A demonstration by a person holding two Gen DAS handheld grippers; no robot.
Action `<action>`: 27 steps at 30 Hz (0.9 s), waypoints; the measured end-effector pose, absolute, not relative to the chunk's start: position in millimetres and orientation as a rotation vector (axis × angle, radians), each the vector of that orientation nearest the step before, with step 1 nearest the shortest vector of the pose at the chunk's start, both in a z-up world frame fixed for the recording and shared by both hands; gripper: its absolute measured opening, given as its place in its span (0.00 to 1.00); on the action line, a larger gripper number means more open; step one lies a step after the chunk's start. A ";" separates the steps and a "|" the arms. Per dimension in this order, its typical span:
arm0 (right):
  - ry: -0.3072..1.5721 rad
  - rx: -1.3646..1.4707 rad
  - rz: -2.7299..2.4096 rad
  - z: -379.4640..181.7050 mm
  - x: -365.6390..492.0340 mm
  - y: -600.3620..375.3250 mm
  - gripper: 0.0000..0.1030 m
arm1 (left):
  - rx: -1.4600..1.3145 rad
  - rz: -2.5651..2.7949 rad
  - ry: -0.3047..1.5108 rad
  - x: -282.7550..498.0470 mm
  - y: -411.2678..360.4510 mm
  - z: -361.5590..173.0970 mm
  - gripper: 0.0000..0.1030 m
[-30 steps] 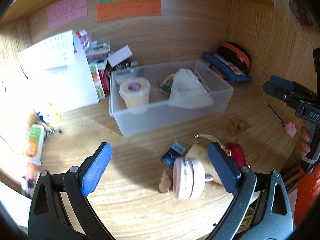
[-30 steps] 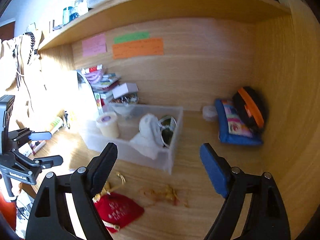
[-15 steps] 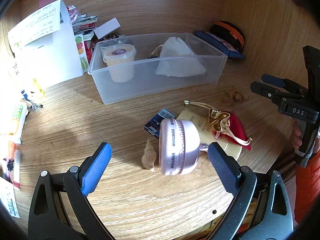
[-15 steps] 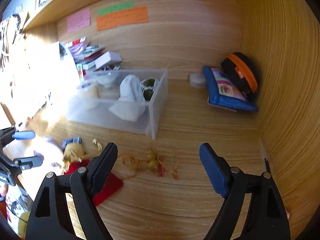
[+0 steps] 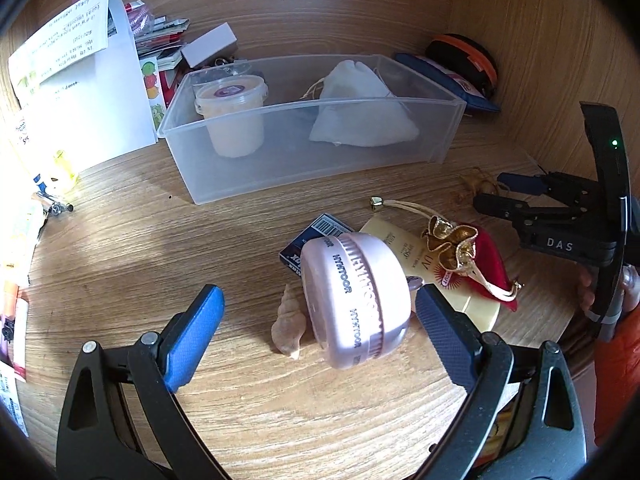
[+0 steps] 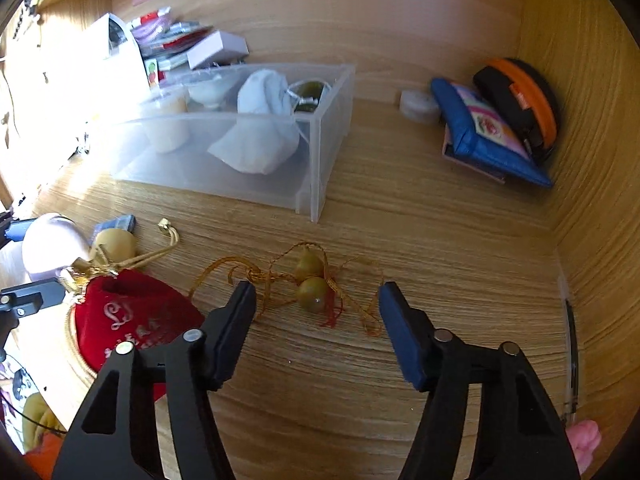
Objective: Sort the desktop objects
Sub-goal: 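Withdraw both open grippers from the bin toward the remaining items, then grasp the pink tape-measure case with the left gripper while the right grasps the gold tassel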
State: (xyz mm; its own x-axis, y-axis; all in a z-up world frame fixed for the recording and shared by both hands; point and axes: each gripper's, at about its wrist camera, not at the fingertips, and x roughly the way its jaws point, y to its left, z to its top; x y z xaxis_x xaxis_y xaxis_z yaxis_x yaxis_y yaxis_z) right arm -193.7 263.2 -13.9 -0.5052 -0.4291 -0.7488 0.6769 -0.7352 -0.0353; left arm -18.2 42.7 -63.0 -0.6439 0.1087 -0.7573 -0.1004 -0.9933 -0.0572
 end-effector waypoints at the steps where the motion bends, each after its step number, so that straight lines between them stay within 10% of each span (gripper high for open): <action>1: 0.432 0.990 -2.230 -14.4 -193.7 262.6 0.52 | -1.261 2.753 -0.018 -18.5 42.3 -62.8 0.95; 14: 0.449 0.996 -2.162 -15.9 -197.2 246.3 0.19 | -1.267 2.746 -0.050 -25.3 41.6 -64.2 0.66; 27: 0.379 0.897 -2.192 4.2 -190.0 254.7 0.17 | -1.202 2.736 -0.134 -22.8 32.1 -50.1 0.38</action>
State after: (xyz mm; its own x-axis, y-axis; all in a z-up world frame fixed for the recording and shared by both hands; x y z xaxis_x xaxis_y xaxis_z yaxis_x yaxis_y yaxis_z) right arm -190.0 254.7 4.2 -0.4934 -0.5160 -0.7002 0.7211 -0.6929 0.0026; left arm -22.8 32.1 -50.1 -0.6675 0.1730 -0.7242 -0.1016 -0.9847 -0.1416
